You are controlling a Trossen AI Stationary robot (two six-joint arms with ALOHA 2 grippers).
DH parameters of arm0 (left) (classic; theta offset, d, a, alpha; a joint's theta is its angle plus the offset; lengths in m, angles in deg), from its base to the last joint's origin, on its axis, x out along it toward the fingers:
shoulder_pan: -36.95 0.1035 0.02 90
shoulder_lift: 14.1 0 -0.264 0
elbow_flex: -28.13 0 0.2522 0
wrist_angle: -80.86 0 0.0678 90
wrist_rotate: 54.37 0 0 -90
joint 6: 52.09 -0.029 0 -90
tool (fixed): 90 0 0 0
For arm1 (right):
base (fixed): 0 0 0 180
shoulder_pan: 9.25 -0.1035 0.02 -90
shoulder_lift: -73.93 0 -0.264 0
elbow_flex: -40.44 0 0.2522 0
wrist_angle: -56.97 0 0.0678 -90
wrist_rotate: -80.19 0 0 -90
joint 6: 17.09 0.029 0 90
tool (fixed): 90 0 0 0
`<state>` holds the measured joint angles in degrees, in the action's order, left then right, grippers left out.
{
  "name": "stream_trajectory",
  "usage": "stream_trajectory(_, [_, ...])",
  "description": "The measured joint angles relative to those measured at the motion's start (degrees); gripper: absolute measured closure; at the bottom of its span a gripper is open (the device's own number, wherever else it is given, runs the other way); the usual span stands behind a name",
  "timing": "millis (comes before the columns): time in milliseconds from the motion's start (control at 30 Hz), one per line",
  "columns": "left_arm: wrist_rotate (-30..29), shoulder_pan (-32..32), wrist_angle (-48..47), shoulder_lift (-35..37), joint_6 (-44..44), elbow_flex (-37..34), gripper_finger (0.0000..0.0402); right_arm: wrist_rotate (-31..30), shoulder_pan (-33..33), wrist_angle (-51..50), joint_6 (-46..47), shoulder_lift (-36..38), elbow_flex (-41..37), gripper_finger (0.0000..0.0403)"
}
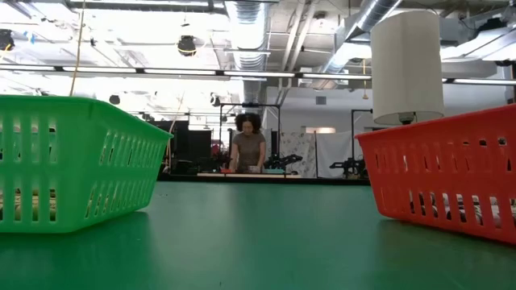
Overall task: Sort crayons
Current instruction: Return to Home Position
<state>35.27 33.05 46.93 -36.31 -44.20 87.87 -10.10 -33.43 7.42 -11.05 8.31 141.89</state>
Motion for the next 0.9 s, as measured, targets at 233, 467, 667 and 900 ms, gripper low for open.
stream_trajectory(233, [3.41, 0.0, 4.88, 8.51, -3.3, -5.01, 0.0207, -5.83, 0.3, 13.14, 1.09, 15.06, -17.19, 0.0326])
stream_trajectory(467, [5.15, 0.02, 5.3, 16.29, -1.21, -11.45, 0.0207, -6.56, 0.35, 21.63, 0.91, 25.89, -30.76, 0.0326])
stream_trajectory(667, [9.76, 0.02, 5.86, 21.79, 3.28, -13.91, 0.0207, -7.4, 0.2, 25.45, 0.69, 36.39, -39.33, 0.0326])
stream_trajectory(900, [12.28, 0.0, 4.42, 21.92, 6.38, -14.38, 0.0207, -9.18, 0.22, 28.58, 1.43, 46.43, -48.66, 0.0326])
